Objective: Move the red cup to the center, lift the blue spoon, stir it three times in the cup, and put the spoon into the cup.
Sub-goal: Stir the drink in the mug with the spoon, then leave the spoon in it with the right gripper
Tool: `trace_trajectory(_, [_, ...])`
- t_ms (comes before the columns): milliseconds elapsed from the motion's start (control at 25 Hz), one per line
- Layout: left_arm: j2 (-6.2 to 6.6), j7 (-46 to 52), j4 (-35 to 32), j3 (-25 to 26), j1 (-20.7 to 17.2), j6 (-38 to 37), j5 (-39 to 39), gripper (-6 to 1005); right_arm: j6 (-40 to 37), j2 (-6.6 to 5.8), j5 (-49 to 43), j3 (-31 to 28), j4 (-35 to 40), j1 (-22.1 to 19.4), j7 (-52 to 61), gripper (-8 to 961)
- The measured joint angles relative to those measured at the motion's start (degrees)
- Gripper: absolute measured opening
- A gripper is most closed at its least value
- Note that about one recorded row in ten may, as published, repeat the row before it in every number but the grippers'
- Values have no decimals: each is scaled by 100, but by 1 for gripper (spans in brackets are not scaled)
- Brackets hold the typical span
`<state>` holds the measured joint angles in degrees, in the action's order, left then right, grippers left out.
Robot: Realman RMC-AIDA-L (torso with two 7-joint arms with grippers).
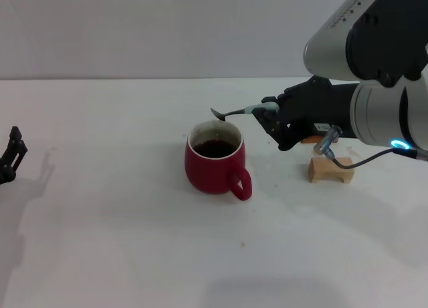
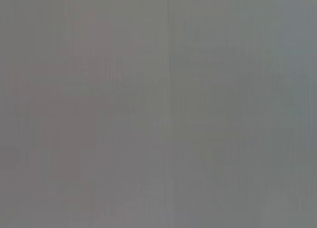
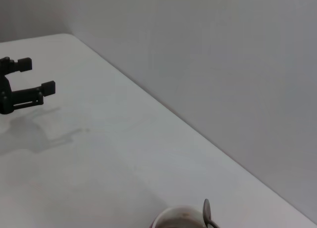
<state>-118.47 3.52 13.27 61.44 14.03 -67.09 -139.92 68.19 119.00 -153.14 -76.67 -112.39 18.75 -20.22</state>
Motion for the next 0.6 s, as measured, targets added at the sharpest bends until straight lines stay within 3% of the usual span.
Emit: trace_trajectory(600, [-9,4,6,0,-24,-68,0,852,10,0,-7,154,55,-47,1,139])
